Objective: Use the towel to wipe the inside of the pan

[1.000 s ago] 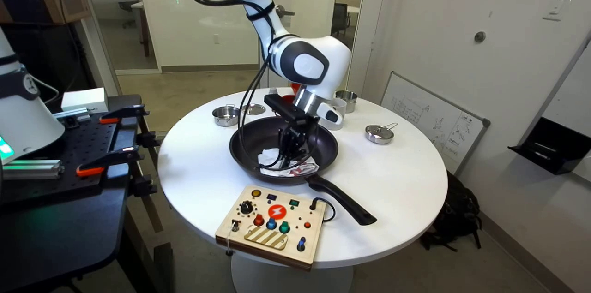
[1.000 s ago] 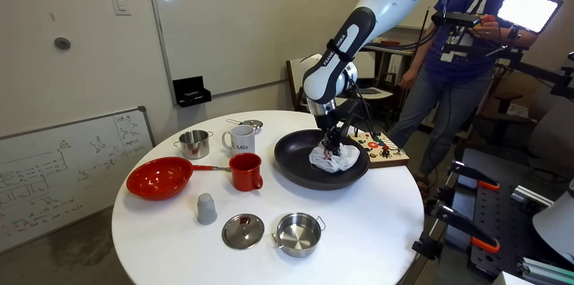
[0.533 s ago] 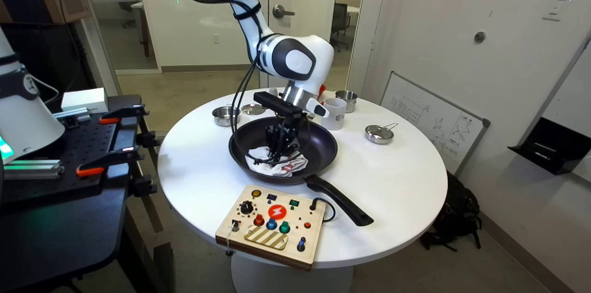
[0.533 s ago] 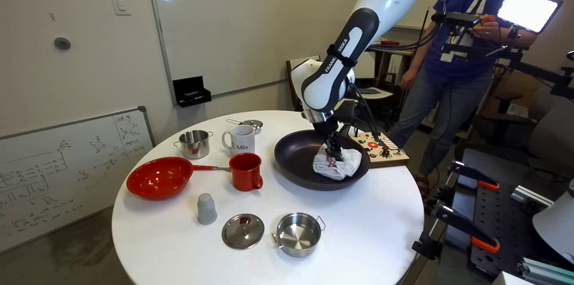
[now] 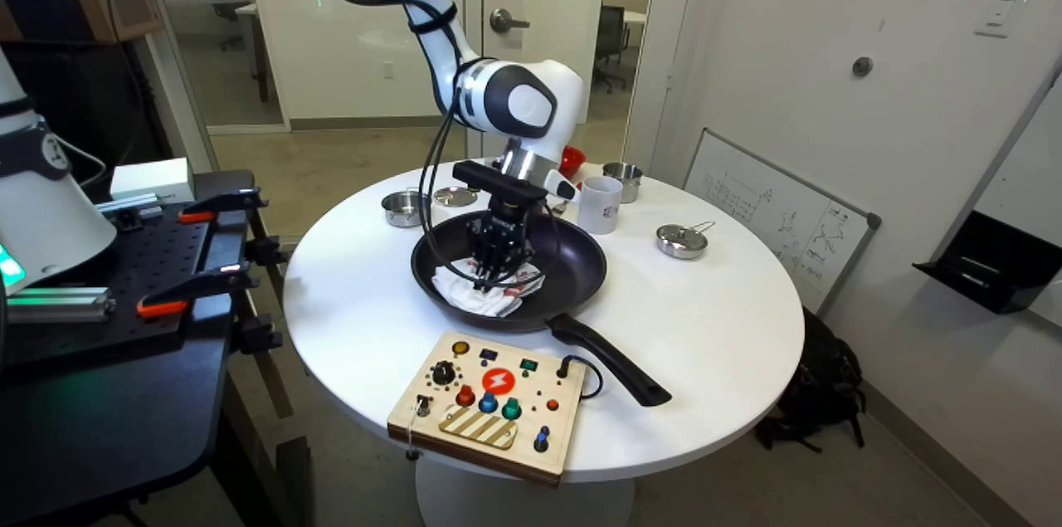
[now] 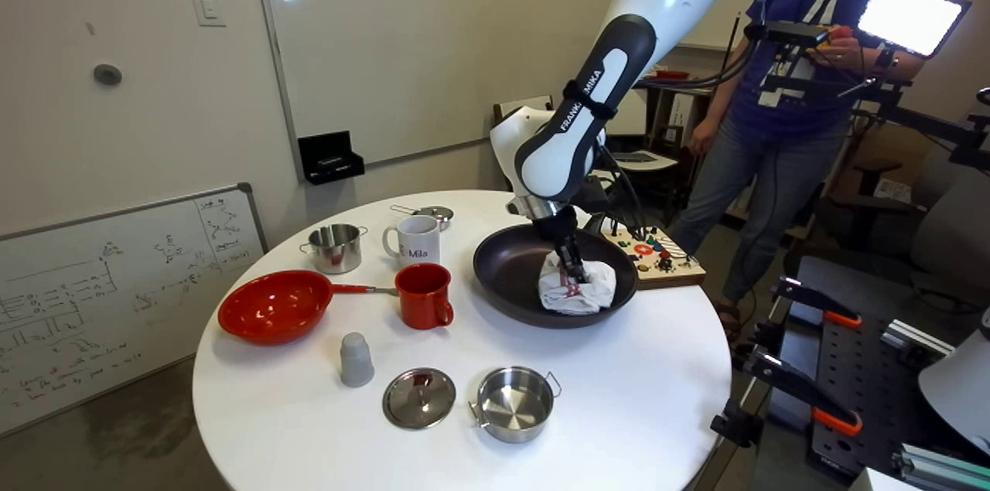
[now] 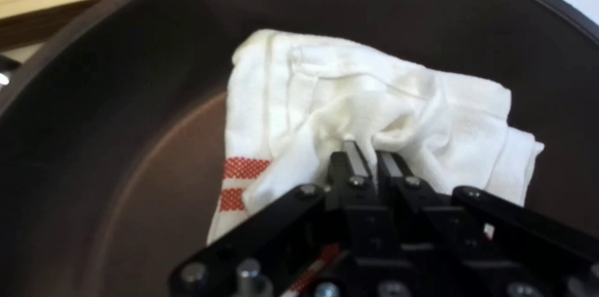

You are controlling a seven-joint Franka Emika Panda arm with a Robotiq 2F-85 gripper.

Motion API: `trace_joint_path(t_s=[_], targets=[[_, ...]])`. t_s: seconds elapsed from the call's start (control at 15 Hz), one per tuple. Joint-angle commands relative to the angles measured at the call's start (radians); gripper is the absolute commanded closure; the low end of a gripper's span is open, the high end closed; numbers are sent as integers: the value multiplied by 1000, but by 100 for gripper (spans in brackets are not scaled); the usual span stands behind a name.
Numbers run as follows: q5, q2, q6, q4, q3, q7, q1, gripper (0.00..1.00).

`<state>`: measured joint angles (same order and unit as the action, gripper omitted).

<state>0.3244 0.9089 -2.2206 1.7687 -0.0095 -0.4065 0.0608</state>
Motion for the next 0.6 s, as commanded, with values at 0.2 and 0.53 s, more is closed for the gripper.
trace_joint_path(t_s=[0.2,0.53], targets=[[16,73,-21,-45,52,-23,-54,98],[35,80,-74,-71,35,63,-114,98]])
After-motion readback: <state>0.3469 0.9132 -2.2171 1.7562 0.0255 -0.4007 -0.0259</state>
